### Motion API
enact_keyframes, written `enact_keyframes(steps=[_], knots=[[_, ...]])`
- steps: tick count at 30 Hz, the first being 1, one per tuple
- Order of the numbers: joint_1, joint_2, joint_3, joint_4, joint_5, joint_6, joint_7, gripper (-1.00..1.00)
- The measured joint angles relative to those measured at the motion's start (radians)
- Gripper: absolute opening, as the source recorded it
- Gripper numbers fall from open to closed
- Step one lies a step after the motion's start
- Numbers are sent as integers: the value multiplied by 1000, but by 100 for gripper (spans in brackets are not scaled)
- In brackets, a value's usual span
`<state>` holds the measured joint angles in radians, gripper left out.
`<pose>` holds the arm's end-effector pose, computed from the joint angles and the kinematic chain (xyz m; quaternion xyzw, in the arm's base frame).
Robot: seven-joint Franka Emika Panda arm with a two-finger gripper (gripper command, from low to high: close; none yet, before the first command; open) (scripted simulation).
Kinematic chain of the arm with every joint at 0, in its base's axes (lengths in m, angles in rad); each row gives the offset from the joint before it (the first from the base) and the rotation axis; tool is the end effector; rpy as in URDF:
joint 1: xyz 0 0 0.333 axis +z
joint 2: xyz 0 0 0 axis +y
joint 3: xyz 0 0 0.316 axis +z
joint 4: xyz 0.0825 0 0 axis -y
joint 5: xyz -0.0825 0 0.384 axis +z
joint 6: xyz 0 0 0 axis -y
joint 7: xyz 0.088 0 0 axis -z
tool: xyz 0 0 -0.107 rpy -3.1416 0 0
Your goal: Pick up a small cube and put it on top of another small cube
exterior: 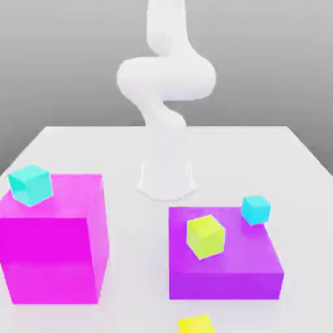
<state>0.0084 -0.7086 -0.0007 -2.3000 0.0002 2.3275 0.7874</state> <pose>0.3797 0.0028 0.6810 -0.8630 0.3546 -0.3316 0.1396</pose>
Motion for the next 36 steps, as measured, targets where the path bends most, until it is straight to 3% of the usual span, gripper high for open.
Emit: enact_keyframes(steps=[28, 32, 33, 36], knots=[[63, 1021, 21, 1, -13, 308, -130, 0], [68, 1166, 17, 24, -19, 408, -130, 0], [70, 1198, 16, 30, -20, 433, -129, -100], [69, 1198, 16, 30, -20, 433, -129, -100]])
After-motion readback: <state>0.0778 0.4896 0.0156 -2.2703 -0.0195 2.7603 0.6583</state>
